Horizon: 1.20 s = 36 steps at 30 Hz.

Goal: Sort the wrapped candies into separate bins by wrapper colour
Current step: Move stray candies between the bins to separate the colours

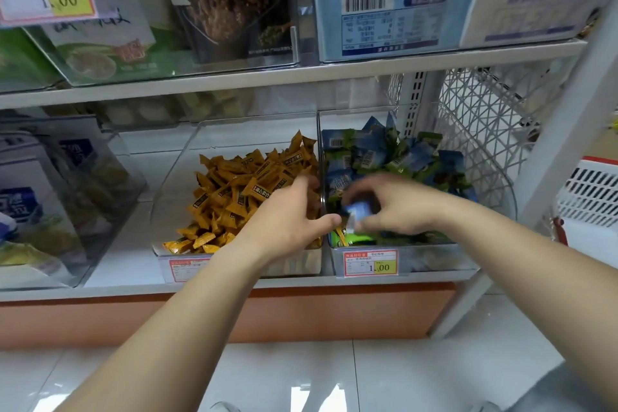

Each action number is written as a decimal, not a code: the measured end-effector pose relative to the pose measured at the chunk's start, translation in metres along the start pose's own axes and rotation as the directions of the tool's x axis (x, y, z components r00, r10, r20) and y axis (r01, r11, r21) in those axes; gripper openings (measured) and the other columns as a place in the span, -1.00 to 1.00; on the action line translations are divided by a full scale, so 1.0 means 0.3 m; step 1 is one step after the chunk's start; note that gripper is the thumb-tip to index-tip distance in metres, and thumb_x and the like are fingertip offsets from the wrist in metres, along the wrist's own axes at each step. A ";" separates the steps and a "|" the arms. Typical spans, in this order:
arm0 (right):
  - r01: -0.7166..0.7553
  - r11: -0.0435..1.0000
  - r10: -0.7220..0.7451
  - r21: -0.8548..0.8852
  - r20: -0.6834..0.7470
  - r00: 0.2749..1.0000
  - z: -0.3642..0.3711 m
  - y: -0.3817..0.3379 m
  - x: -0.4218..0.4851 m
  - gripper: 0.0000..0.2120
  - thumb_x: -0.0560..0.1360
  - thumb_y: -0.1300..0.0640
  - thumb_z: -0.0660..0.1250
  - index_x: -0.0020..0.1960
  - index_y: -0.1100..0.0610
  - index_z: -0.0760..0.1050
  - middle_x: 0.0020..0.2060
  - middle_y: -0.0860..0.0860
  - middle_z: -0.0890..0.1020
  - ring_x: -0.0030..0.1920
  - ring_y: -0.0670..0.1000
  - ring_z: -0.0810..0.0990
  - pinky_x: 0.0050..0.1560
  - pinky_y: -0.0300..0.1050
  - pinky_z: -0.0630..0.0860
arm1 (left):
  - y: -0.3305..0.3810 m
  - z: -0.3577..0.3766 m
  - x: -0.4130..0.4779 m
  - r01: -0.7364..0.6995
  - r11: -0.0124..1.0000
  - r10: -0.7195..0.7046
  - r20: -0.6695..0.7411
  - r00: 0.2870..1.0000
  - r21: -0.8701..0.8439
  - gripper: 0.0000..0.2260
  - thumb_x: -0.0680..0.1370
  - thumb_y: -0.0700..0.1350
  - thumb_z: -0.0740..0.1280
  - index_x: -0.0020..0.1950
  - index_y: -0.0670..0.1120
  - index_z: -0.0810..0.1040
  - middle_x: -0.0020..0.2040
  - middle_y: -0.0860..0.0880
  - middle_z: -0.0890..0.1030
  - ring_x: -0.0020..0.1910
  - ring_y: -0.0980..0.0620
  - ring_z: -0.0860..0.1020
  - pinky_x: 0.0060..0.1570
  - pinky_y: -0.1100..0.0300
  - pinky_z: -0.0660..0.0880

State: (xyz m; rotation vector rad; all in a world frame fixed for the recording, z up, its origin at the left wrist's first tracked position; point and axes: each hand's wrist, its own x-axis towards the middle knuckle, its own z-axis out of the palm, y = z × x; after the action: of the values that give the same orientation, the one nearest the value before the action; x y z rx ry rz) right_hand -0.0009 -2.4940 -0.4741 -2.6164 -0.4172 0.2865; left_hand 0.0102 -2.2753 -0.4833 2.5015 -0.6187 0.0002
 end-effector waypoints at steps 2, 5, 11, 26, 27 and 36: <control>0.012 1.000 -0.013 -0.009 -0.163 0.987 -0.047 0.028 -0.014 -0.62 0.44 -0.03 0.50 0.23 -0.14 0.53 0.04 -0.18 0.53 0.04 -0.10 0.53 0.01 -0.27 0.46 | -0.007 -0.013 -0.002 -0.006 1.000 0.007 0.036 0.999 -0.029 -0.35 0.46 0.26 0.43 0.44 0.03 0.33 0.14 0.09 0.60 0.07 0.11 0.58 -0.01 0.26 0.54; -0.144 0.973 0.090 -0.179 -0.280 0.956 -0.076 0.053 -0.025 -0.54 0.50 0.06 0.40 0.39 -0.08 0.46 0.27 0.01 0.49 0.26 0.07 0.47 0.18 -0.06 0.45 | -0.014 -0.029 -0.009 -0.010 0.997 0.018 0.096 0.995 -0.077 -0.30 0.46 0.21 0.44 0.51 0.02 0.28 0.15 0.12 0.59 0.02 0.18 0.57 -0.05 0.39 0.50; 0.049 0.998 -0.044 0.029 -0.151 0.987 0.046 -0.066 0.039 -0.71 0.52 0.10 0.39 0.24 -0.03 0.56 0.01 -0.13 0.63 0.04 -0.07 0.61 -0.05 -0.28 0.49 | -0.004 -0.030 -0.023 -0.028 0.998 0.034 0.099 0.995 -0.064 -0.31 0.49 0.17 0.44 0.53 0.00 0.26 0.23 0.05 0.60 0.14 0.09 0.59 0.06 0.26 0.53; -0.005 0.998 0.007 -0.070 0.022 1.000 0.014 -0.050 0.080 -0.80 0.44 0.04 0.51 -0.01 -0.09 0.53 -0.10 -0.12 0.59 -0.09 -0.06 0.57 -0.10 -0.13 0.53 | -0.005 -0.030 -0.025 -0.016 1.000 0.017 0.110 0.994 -0.004 -0.24 0.46 0.18 0.46 0.56 0.01 0.22 0.19 0.06 0.61 0.15 0.09 0.58 0.13 0.21 0.54; -0.001 1.000 0.001 -0.010 -0.041 0.999 -0.005 -0.049 0.061 -0.81 0.44 0.05 0.50 -0.04 -0.12 0.53 -0.11 -0.16 0.60 -0.09 -0.09 0.58 -0.08 -0.13 0.54 | -0.003 -0.032 -0.025 -0.020 1.000 0.019 0.105 0.994 0.013 -0.25 0.46 0.19 0.46 0.55 0.00 0.24 0.22 0.04 0.61 0.16 0.08 0.57 0.13 0.21 0.54; 0.270 0.674 0.069 0.688 -0.422 0.904 -0.062 -0.091 -0.030 -0.86 0.49 0.26 0.46 -0.01 0.08 0.61 -0.14 0.03 0.73 -0.10 0.03 0.72 -0.08 -0.12 0.63 | 0.085 -0.050 -0.033 -0.220 0.974 0.193 -0.339 0.921 -0.043 -0.73 0.55 0.12 0.38 0.21 0.07 0.53 0.01 0.18 0.59 -0.01 0.21 0.53 -0.01 0.20 0.52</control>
State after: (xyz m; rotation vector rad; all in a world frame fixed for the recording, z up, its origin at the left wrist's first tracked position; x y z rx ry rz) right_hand -0.0108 -2.4818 -0.4437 -1.7593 -0.2234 -0.1411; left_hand -0.0076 -2.2820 -0.4586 2.2737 -0.7187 0.4604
